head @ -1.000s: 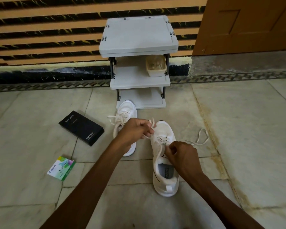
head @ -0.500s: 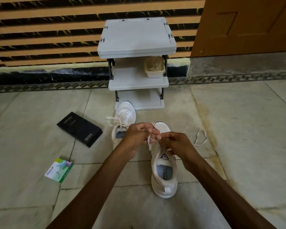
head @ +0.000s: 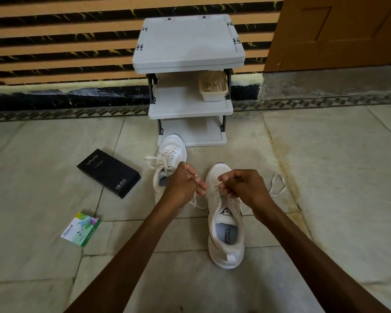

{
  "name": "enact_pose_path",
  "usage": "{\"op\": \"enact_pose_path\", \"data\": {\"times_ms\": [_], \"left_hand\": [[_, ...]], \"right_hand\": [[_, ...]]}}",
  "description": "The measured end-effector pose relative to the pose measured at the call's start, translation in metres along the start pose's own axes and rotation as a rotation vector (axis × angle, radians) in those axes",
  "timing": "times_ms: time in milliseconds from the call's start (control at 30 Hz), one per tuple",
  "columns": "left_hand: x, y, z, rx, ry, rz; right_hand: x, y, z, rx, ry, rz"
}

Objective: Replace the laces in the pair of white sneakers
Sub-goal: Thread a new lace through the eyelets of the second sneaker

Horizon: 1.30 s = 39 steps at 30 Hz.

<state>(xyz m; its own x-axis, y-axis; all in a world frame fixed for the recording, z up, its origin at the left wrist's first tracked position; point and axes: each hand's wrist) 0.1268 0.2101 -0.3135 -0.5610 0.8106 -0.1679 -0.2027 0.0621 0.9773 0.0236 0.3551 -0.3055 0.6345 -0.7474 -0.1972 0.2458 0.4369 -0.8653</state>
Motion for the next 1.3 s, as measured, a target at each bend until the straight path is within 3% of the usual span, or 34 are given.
{"op": "enact_pose_path", "data": {"times_ms": [133,300,467,633,900,1033,1100,1300], "left_hand": [[0.001,0.004,0.002,0.108,-0.167,-0.139],[0.001,0.009,0.003,0.272,-0.395,-0.419],[0.002,0.005,0.006,0.286,-0.427,-0.459],[-0.003,0.003,0.007,0.202,-0.443,-0.446],[-0.012,0.002,0.009,0.096,-0.469,-0.646],[0.004,0.004,0.007,0.148,-0.222,-0.297],[0.009,0.006,0.004,0.124,-0.175,-0.134],[0.019,0.004,-0.001,0.169,-0.050,-0.093]], "right_hand": [[0.004,0.000,-0.002,0.131,-0.083,0.092],[0.006,-0.005,-0.009,0.349,-0.259,-0.115],[0.003,-0.008,-0.017,0.330,-0.307,-0.433],[-0.003,-0.011,-0.015,0.241,-0.269,-0.480],[0.000,0.002,-0.001,0.034,0.018,-0.194],[0.005,0.011,0.004,-0.106,-0.034,0.125],[0.008,0.014,0.007,-0.210,-0.026,0.247],[0.011,0.015,0.008,-0.293,0.040,0.497]]}}
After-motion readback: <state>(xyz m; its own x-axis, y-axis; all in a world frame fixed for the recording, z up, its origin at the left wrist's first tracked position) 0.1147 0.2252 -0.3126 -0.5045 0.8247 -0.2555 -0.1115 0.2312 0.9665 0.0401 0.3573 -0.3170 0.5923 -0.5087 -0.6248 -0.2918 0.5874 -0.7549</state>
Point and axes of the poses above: each hand's wrist, its own z-axis away from the middle knuckle, its own x-axis out of the palm, y = z × x, and after that the axes turned 10 degrees about x, right-handed
